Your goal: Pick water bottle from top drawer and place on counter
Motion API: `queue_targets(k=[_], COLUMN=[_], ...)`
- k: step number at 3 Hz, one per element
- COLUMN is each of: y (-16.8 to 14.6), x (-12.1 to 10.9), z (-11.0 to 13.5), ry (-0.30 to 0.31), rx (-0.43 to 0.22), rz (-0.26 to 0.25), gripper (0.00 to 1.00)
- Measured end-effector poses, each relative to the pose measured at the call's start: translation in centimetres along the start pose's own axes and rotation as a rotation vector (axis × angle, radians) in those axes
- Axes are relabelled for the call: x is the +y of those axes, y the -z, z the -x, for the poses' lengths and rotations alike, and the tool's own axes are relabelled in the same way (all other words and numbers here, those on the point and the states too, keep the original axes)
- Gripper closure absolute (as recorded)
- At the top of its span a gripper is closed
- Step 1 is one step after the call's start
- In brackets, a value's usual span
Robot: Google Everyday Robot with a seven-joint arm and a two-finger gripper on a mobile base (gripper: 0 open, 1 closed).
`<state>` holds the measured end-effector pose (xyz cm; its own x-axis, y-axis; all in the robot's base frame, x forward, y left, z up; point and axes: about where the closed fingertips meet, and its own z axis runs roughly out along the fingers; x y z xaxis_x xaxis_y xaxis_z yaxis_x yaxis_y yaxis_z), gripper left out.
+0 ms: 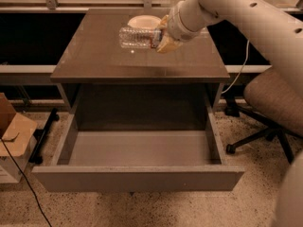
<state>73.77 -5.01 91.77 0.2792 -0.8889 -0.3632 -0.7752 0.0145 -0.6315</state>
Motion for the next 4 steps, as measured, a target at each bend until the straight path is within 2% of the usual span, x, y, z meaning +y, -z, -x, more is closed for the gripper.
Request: queue_targets(k=[1, 3, 4], y=[-3.2, -8.6, -8.5], x=[-2.2, -3.8, -4.3], z=[-0.9, -3.3, -3.3], ry=[-0.016, -0.037, -0.039], rx=[0.010, 0.013, 0.010], rz=[0.009, 0.078, 0.070], gripper=[0.58, 0.12, 0.00])
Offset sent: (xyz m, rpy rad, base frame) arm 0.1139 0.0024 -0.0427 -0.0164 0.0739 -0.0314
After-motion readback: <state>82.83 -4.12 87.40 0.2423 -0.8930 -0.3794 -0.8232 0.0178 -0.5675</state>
